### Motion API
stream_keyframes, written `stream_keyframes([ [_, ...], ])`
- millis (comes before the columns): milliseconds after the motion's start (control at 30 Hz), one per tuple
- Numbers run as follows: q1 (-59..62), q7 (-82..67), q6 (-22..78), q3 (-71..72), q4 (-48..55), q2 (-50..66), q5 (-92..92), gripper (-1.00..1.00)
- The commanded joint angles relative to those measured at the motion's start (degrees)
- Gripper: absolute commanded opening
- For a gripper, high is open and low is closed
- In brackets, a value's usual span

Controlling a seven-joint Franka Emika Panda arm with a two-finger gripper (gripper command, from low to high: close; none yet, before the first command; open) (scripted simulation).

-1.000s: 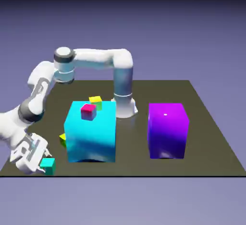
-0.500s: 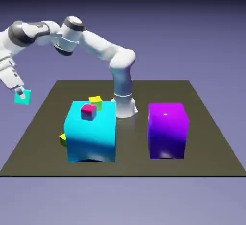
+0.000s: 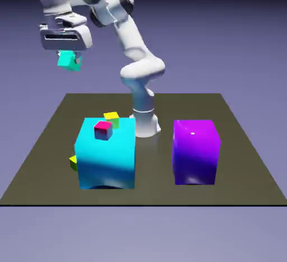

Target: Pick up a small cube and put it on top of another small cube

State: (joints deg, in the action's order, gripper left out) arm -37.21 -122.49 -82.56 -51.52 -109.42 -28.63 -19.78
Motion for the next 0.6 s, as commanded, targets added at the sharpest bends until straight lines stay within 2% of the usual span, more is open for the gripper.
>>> stream_keyframes([
  [0,2.0,-2.1,0.4,2.1,-1.1,1.9,0.8,-1.00],
  [333,22.0,-23.5,5.1,22.9,-12.2,21.3,8.1,-1.00],
  [400,22.4,-23.9,5.2,23.3,-12.4,21.7,8.2,-1.00],
  [567,23.2,-22.7,-3.3,22.6,-22.8,19.7,6.8,-1.00],
])
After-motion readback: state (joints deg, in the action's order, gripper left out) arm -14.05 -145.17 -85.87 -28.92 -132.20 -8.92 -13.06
